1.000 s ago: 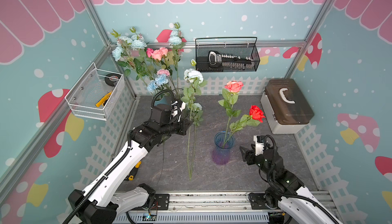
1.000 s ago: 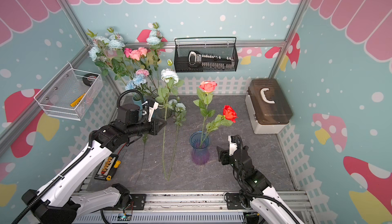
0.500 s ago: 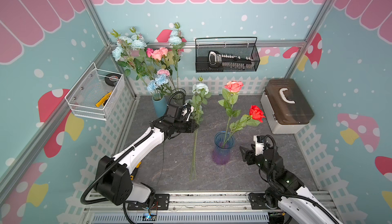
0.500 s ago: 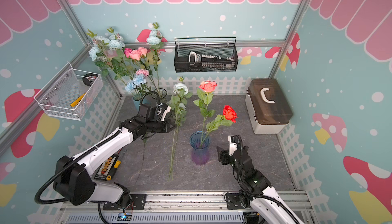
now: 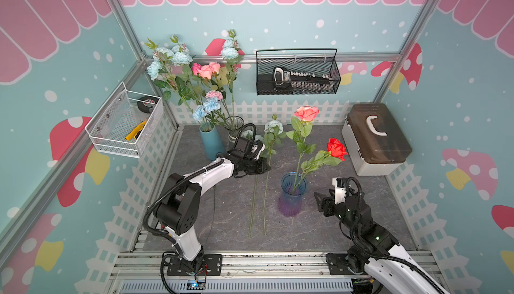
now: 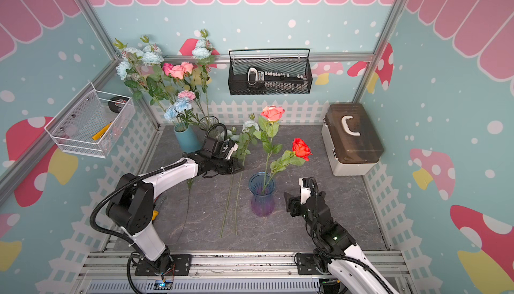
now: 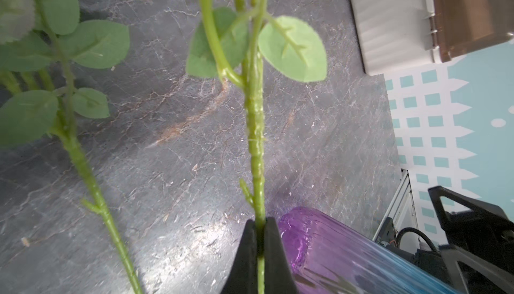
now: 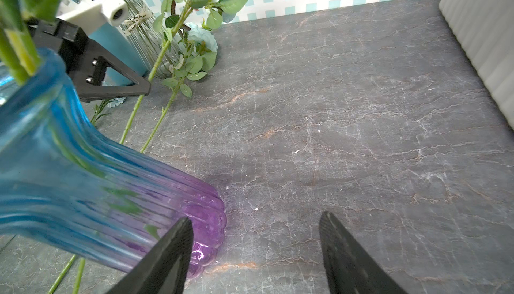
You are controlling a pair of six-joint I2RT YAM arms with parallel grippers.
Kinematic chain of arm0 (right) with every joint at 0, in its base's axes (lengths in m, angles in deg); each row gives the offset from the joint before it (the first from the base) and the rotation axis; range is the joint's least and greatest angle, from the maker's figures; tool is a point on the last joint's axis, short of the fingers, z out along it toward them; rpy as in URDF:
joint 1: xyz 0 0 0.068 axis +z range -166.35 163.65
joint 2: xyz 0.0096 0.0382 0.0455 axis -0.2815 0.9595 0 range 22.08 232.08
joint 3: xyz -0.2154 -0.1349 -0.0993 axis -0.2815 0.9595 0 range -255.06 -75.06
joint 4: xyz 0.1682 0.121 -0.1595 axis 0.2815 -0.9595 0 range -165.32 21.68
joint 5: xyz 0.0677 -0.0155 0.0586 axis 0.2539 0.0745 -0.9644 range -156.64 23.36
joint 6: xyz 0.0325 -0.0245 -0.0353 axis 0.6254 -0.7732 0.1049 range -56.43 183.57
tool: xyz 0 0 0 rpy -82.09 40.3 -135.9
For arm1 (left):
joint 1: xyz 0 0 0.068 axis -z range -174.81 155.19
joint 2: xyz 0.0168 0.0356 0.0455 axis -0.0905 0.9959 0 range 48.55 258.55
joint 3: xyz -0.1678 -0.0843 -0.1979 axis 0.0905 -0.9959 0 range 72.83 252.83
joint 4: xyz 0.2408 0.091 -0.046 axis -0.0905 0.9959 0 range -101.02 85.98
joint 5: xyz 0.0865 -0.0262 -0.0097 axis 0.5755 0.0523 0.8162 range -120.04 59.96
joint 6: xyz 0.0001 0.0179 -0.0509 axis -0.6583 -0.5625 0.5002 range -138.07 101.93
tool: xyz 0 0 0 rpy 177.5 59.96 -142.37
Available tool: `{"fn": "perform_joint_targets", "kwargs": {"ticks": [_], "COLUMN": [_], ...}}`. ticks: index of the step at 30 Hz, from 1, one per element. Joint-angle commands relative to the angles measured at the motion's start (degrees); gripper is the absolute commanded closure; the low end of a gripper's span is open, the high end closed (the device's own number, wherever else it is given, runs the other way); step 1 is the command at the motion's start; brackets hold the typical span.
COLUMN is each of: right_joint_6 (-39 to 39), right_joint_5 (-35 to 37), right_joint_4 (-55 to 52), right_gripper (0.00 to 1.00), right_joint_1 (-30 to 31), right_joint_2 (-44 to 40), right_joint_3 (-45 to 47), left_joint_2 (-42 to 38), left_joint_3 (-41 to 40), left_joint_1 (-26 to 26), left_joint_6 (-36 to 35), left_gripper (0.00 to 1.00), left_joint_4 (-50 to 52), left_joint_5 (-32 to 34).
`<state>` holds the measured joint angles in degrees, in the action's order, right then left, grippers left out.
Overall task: Pick out blue flowers from the vase
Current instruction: Place the flower at the center of the board.
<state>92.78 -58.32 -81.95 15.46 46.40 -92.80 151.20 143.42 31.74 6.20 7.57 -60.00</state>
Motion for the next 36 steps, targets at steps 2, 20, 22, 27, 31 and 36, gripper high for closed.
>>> {"fn": "perform_joint_targets", "kwargs": {"ticks": [2,20,22,27,31,36], "right_joint_6": [0.2,0.2,0.2,-0.2,-0.3,0.3], "right_joint_5": [0.0,-0.2,-0.2,-0.8,-2.6,-3.7], "right_joint_4": [0.9,0.9,0.9,0.5,-1.4,-9.4], "right_gripper": [0.29,0.30,0.30,0.35,0.37,0.39], "right_joint_1": [-0.3,-0.2,-0.2,-0.3,-0.2,-0.2], "right_joint_2": [-0.1,-0.3,-0.3,-0.3,-2.8,-7.4], "right_joint_3": [0.4,0.6,0.5,0.0,-1.1,-5.0], "left_joint_2": [4.4,12.3,12.2,9.5,6.4,-2.9], "left_joint_3": [3.8,7.6,7.2,5.1,4.5,0.0], "left_joint_1": [-0.4,-2.5,-2.5,-2.2,-2.2,0.4], "left_joint_6": [0.8,-0.8,-0.7,0.1,1.7,3.1], "left_gripper": [1.00,0.94,0.88,0.74,0.67,0.56], "left_joint_4": [-1.4,3.9,3.9,2.6,2.3,-4.3], "left_joint_5": [1.2,5.5,5.5,5.9,7.8,13.0]}}
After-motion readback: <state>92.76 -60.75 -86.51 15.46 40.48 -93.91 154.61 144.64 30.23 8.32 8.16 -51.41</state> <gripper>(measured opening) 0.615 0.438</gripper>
